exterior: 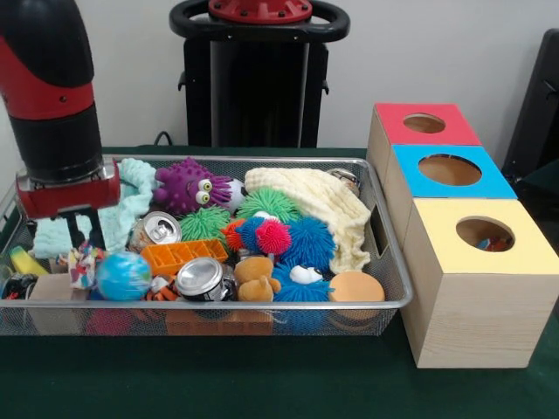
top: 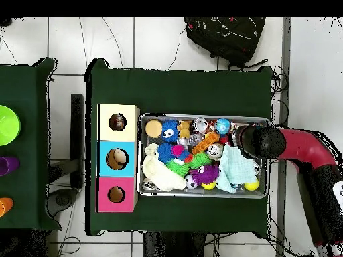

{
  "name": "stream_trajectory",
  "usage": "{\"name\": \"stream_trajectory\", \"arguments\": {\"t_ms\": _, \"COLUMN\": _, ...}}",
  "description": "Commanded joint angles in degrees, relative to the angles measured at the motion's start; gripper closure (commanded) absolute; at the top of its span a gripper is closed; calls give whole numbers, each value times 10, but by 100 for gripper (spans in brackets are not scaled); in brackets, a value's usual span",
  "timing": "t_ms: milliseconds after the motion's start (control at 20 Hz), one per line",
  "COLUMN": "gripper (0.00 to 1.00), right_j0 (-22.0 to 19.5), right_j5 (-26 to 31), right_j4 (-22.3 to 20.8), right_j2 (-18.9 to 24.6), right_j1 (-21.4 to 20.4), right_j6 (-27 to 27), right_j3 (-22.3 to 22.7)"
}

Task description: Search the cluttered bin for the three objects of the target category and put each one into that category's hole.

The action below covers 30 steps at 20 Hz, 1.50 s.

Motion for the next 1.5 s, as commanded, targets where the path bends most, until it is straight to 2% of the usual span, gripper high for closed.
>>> {"name": "stream_trajectory", "arguments": {"t_ms": 50, "gripper": 100, "right_j0": 59, "right_j5": 110, "right_j4": 84, "right_j2": -25, "right_j1": -162, "right_j6": 64, "right_j3": 59}}
{"name": "stream_trajectory", "arguments": {"t_ms": 200, "gripper": 100, "right_j0": 68, "right_j5": 124, "right_j4": 104, "right_j2": -39, "right_j1": -175, "right_j6": 65, "right_j3": 68}}
{"name": "stream_trajectory", "arguments": {"t_ms": 350, "gripper": 100, "right_j0": 87, "right_j5": 172, "right_j4": 142, "right_j2": -63, "right_j1": -229, "right_j6": 82, "right_j3": 95}}
{"name": "stream_trajectory", "arguments": {"t_ms": 500, "gripper": 100, "right_j0": 116, "right_j5": 166, "right_j4": 192, "right_j2": -81, "right_j1": -271, "right_j6": 137, "right_j3": 157}}
{"name": "stream_trajectory", "arguments": {"t_ms": 600, "gripper": 100, "right_j0": 140, "right_j5": 136, "right_j4": 227, "right_j2": -89, "right_j1": -300, "right_j6": 178, "right_j3": 197}}
{"name": "stream_trajectory", "arguments": {"t_ms": 750, "gripper": 100, "right_j0": 204, "right_j5": 127, "right_j4": 261, "right_j2": -121, "right_j1": -323, "right_j6": 252, "right_j3": 205}}
{"name": "stream_trajectory", "arguments": {"t_ms": 850, "gripper": 100, "right_j0": 253, "right_j5": 115, "right_j4": 264, "right_j2": -147, "right_j1": -312, "right_j6": 308, "right_j3": 184}}
{"name": "stream_trajectory", "arguments": {"t_ms": 950, "gripper": 100, "right_j0": 298, "right_j5": 105, "right_j4": 261, "right_j2": -171, "right_j1": -282, "right_j6": 356, "right_j3": 147}}
{"name": "stream_trajectory", "arguments": {"t_ms": 1050, "gripper": 100, "right_j0": 346, "right_j5": 95, "right_j4": 255, "right_j2": -201, "right_j1": -248, "right_j6": 414, "right_j3": 100}}
{"name": "stream_trajectory", "arguments": {"t_ms": 1150, "gripper": 100, "right_j0": 379, "right_j5": 110, "right_j4": 244, "right_j2": -223, "right_j1": -208, "right_j6": 446, "right_j3": 37}}
{"name": "stream_trajectory", "arguments": {"t_ms": 1300, "gripper": 100, "right_j0": 402, "right_j5": 127, "right_j4": 231, "right_j2": -244, "right_j1": -148, "right_j6": 459, "right_j3": -42}}
{"name": "stream_trajectory", "arguments": {"t_ms": 1500, "gripper": 100, "right_j0": 429, "right_j5": 93, "right_j4": 231, "right_j2": -259, "right_j1": -88, "right_j6": 489, "right_j3": -82}}
